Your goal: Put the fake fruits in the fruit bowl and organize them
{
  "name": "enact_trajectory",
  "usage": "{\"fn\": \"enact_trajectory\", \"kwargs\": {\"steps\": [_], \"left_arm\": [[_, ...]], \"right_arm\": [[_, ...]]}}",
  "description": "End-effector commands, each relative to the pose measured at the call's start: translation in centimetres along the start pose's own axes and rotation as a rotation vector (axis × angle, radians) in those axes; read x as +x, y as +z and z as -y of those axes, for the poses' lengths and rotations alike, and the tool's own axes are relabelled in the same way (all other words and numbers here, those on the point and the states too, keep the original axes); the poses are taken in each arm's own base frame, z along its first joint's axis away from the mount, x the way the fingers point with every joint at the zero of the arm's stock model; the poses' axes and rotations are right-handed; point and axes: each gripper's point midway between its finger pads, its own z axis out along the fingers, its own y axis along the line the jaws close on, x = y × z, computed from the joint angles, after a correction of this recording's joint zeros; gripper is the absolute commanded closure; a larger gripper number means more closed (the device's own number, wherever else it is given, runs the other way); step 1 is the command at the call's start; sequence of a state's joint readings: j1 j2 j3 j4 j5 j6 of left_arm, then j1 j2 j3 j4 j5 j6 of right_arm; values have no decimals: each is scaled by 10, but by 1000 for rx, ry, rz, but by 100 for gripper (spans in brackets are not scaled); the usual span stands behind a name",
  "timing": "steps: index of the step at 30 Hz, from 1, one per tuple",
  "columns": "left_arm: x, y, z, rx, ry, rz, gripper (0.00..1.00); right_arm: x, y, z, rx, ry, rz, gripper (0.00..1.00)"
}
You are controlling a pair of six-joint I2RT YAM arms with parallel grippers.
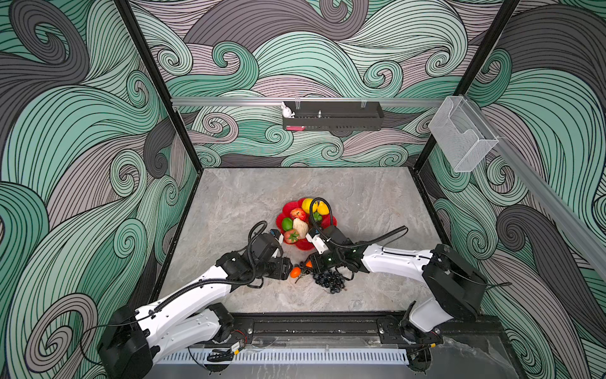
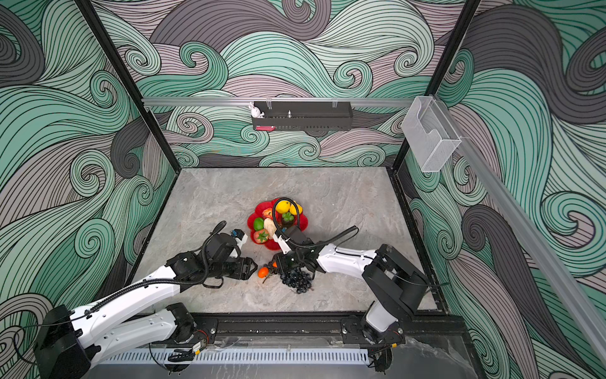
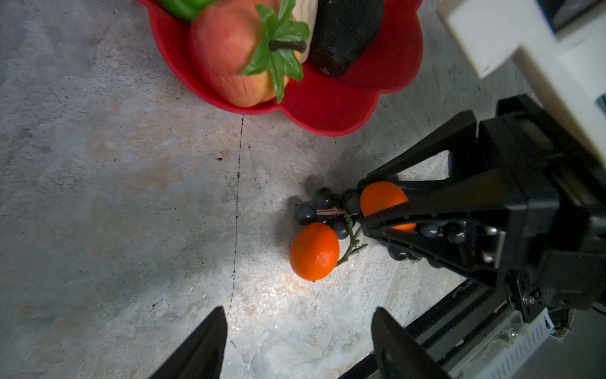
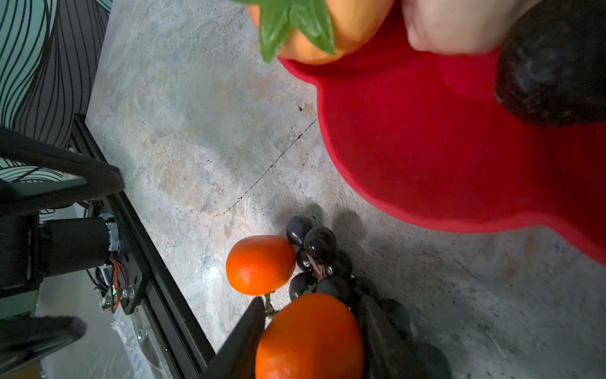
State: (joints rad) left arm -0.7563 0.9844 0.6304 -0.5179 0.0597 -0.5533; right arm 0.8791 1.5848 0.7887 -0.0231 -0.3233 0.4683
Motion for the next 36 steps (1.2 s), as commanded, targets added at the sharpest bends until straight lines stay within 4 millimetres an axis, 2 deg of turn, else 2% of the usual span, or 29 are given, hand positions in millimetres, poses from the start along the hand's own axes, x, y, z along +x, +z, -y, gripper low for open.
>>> {"fn": "enact_trajectory", "kwargs": {"steps": [1, 5, 9, 14, 18, 22, 25, 28, 36], "left_arm": [[-2, 1, 1, -5, 8, 17, 28], [-8, 0, 8, 21, 37, 39, 28], [-22, -7, 29, 85, 133, 107, 33], [-44, -23, 59, 134, 275, 239, 41], [-55, -27, 76, 146, 366, 307, 45], [-62, -19, 96, 179, 417, 326, 49], [-66, -9, 107, 184, 434, 317, 52], [-71, 2, 115, 190, 433, 317, 54], [-79, 30, 117, 137, 431, 282, 59]], "right_arm": [[-6, -8, -9, -22, -13, 26, 58], [-10, -19, -11, 3, 10, 37, 58], [-20, -40, -12, 43, 46, 82, 57], [-35, -78, -4, 117, 129, 167, 57], [-48, -112, 9, 145, 225, 273, 57], [-61, -137, 21, 155, 294, 350, 57], [-66, -148, 24, 163, 313, 383, 57], [-68, -154, 22, 154, 319, 400, 57], [-65, -159, 20, 131, 335, 418, 58]]}}
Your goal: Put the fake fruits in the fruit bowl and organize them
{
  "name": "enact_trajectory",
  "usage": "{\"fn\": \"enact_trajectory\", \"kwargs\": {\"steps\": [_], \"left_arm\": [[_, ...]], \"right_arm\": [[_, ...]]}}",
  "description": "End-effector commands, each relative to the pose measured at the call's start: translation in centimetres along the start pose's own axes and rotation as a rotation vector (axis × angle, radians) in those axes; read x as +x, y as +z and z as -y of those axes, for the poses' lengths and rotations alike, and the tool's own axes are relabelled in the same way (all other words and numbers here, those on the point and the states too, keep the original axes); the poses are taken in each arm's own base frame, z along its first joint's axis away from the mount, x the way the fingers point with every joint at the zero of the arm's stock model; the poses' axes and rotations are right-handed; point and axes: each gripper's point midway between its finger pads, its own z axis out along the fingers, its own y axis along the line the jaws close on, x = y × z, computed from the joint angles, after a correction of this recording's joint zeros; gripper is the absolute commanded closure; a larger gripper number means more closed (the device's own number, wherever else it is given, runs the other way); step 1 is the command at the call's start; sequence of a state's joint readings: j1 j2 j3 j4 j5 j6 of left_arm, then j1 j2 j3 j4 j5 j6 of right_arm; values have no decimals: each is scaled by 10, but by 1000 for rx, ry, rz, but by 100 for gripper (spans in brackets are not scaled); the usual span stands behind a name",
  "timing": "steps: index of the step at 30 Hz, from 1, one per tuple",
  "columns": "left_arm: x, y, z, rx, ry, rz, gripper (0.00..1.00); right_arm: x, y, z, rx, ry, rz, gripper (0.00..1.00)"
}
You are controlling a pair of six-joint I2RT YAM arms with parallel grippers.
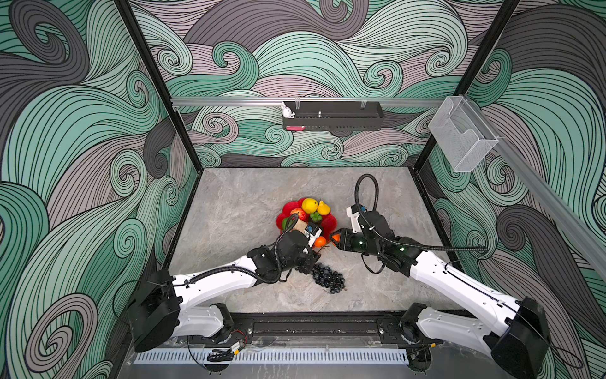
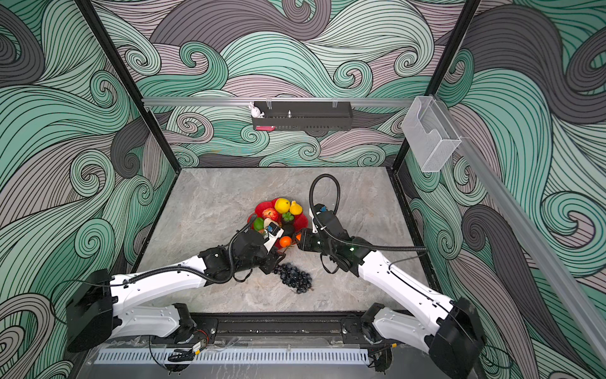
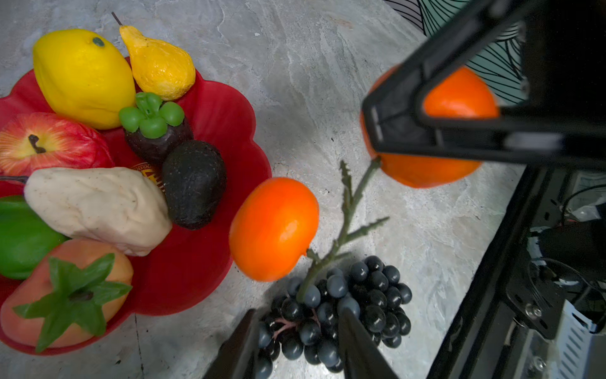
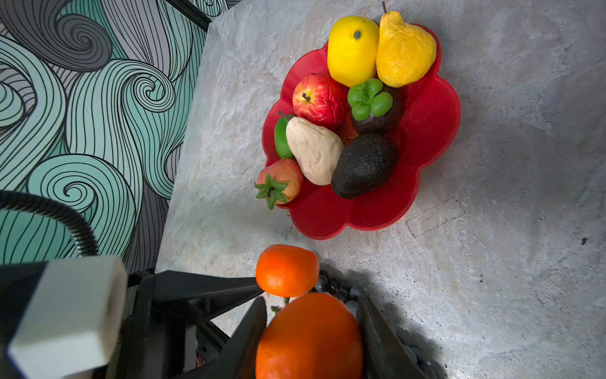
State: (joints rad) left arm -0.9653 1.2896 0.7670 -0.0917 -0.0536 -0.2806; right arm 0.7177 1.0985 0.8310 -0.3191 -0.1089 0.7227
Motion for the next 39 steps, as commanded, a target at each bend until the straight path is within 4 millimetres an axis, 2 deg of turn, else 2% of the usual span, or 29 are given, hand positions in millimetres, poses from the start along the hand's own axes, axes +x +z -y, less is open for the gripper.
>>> {"fn": "enact_trajectory", "kwargs": {"steps": [1, 9, 23, 26, 30, 33, 36, 39], "left_arm": [[-23, 2, 4, -11, 10, 51, 60], [-23, 11, 7, 1, 9, 38, 69], [-22, 15, 14, 41, 12, 28, 86], [-20, 16, 17, 55, 8, 22, 100], [-19, 19, 22, 83, -2, 13, 100], [-19, 21, 23, 88, -7, 7, 100], [-19, 22, 24, 91, -13, -2, 100], [-22, 21, 24, 87, -46, -4, 100]], "right_arm": [[-4, -7, 0, 1, 22, 25, 58], [-2, -6, 3, 5, 28, 25, 58], [-2, -4, 11, 37, 19, 32, 58], [-2, -3, 12, 43, 15, 34, 58], [-2, -2, 13, 50, 9, 31, 57], [-3, -2, 14, 58, 1, 33, 52], [-7, -7, 16, 77, -33, 50, 36], [-14, -22, 28, 137, -79, 77, 20]]}}
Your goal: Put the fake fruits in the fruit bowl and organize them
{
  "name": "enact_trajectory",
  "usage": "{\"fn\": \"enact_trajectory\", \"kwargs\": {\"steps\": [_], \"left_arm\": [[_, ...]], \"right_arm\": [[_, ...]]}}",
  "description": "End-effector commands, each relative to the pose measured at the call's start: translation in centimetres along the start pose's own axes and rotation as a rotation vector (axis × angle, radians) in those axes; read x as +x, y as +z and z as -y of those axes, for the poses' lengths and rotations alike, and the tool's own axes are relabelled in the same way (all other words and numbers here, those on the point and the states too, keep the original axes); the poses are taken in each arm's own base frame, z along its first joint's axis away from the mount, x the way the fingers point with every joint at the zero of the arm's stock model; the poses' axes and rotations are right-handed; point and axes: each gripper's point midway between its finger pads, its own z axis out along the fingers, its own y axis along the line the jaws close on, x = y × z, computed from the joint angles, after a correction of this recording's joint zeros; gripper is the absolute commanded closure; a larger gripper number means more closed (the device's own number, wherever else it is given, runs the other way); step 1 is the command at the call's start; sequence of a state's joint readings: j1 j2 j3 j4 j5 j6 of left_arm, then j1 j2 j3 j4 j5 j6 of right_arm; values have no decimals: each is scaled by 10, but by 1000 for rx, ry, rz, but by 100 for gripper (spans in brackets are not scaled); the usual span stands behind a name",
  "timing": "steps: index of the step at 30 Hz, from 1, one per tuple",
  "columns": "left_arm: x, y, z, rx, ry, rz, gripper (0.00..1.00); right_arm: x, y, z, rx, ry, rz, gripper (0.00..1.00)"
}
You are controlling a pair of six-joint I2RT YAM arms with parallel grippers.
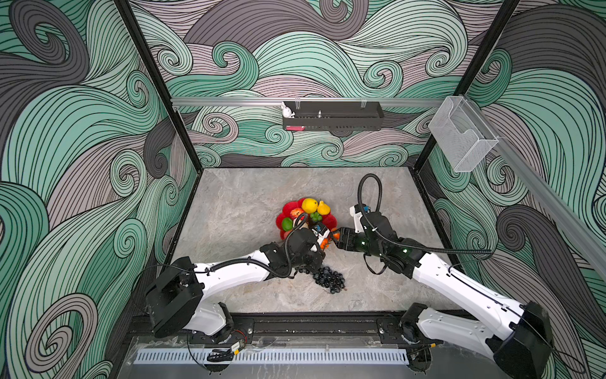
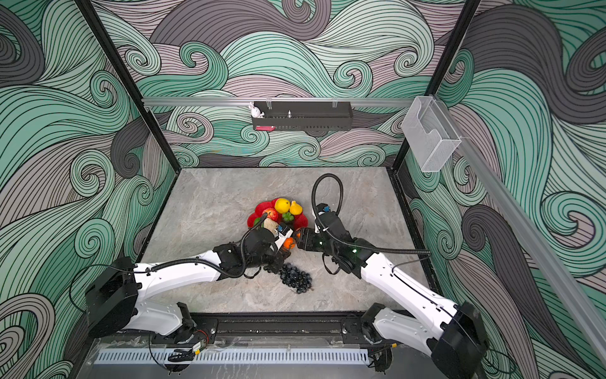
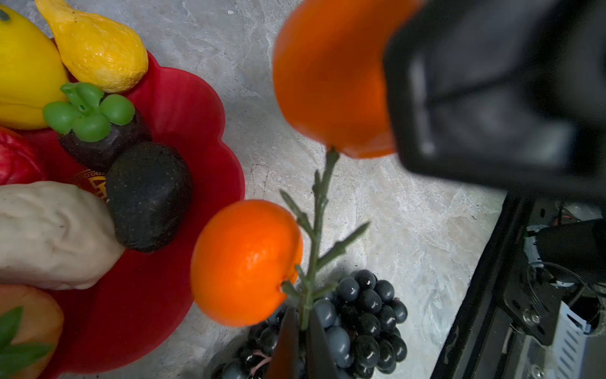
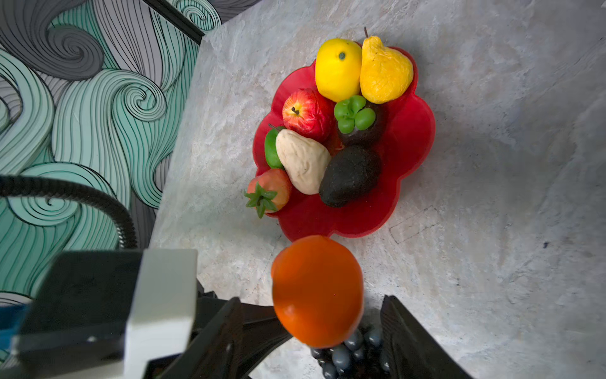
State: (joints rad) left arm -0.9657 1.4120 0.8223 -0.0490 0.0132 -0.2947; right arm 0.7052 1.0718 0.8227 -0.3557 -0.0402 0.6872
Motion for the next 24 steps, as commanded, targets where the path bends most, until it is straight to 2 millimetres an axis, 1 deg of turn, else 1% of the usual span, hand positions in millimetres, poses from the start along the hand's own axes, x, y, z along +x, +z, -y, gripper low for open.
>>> {"fn": "enact_trajectory", "kwargs": {"steps": [1, 3, 6, 9, 12, 17, 24], "left_arm": [[-15, 3, 8, 17, -46, 7, 100], [-15, 6, 9, 13, -63, -24, 100], [-15, 14, 11, 8, -100, -88, 100], [-15, 24, 12, 17, -158, -158, 100], [-12, 35, 6, 22, -248, -207, 100], [-15, 47, -5, 30, -401, -262, 100], [-34, 55, -19, 43, -584, -278, 100]], "right_arm": [[-15, -21, 18, 86, -65, 64, 16], [-23, -34, 32, 135, -76, 108, 12], [-29, -51, 49, 185, -82, 155, 11], [-27, -60, 63, 215, -75, 175, 11], [-22, -67, 75, 236, -62, 187, 11], [-15, -75, 86, 242, -52, 218, 10], [-6, -72, 90, 236, -47, 201, 10]]}}
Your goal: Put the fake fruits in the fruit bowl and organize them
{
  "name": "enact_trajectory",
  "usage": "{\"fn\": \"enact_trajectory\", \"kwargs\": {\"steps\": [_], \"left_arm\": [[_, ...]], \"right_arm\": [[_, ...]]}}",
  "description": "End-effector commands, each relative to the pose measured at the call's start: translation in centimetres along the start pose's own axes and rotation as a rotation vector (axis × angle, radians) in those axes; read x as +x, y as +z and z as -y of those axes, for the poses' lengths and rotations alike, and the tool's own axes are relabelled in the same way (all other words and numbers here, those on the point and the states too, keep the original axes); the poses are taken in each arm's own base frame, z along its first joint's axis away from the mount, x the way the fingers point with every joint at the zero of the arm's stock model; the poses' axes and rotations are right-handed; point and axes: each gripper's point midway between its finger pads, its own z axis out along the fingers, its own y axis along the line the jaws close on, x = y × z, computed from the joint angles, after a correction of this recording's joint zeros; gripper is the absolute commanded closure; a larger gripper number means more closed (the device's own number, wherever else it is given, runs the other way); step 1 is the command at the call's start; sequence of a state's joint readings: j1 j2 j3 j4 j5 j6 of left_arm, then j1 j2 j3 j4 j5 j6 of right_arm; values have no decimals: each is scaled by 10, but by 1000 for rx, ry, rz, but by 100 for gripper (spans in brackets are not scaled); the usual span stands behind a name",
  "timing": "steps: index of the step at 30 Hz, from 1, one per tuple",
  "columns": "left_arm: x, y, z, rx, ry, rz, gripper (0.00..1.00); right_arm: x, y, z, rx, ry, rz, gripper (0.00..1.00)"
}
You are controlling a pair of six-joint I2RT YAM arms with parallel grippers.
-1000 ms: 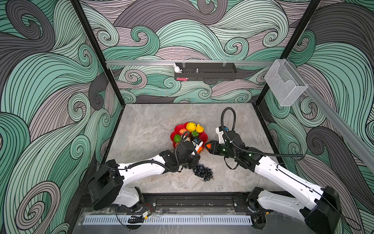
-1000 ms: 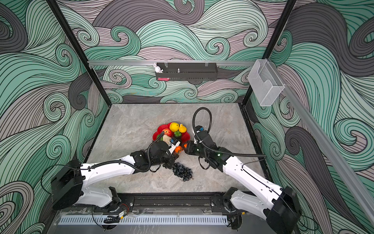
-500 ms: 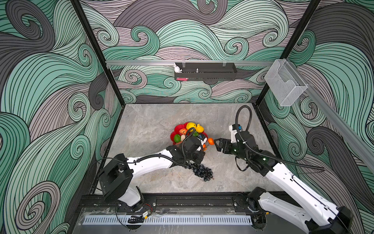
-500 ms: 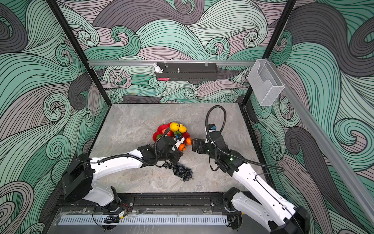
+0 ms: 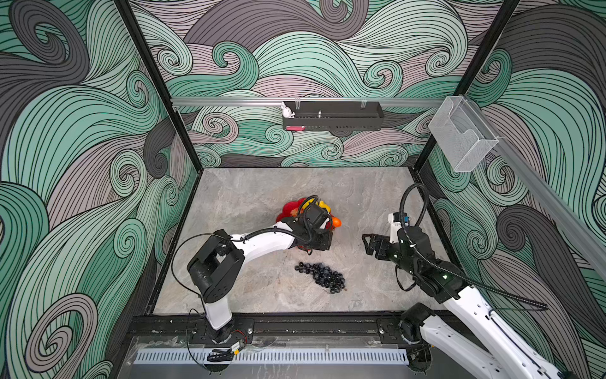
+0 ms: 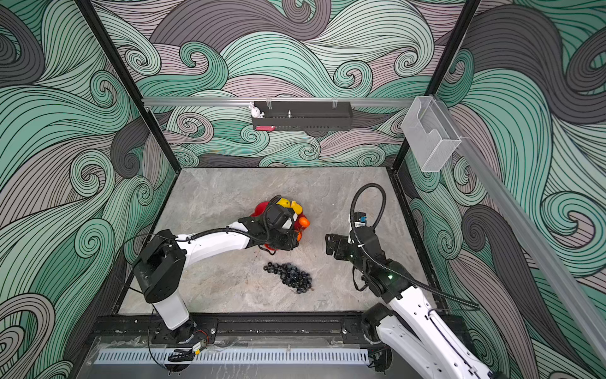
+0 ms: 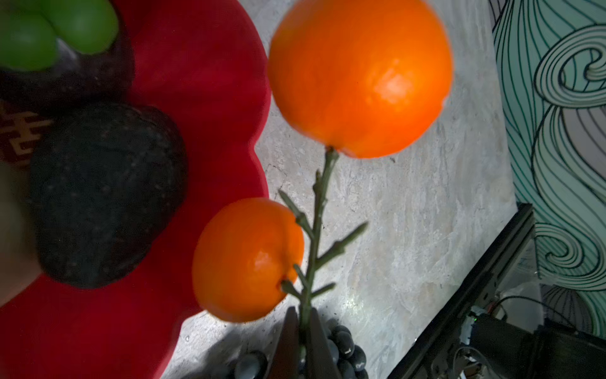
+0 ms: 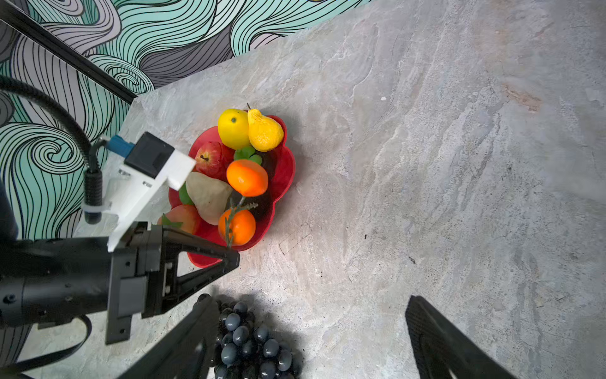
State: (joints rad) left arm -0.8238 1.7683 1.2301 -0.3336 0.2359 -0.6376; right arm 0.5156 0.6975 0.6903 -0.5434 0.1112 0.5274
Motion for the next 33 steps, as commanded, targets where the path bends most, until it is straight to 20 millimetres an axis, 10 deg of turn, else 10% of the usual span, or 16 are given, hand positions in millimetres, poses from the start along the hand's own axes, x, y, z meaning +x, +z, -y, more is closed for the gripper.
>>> {"fn": "enact_trajectory", "kwargs": {"steps": [1, 33], "left_arm": [[-10, -2, 5, 41, -121, -34, 100], [-28, 25, -17, 12, -266, -91, 87]], "right_arm": [[7, 2, 6, 16, -10, -16, 10], [22, 5, 8, -7, 17, -40, 9]]}}
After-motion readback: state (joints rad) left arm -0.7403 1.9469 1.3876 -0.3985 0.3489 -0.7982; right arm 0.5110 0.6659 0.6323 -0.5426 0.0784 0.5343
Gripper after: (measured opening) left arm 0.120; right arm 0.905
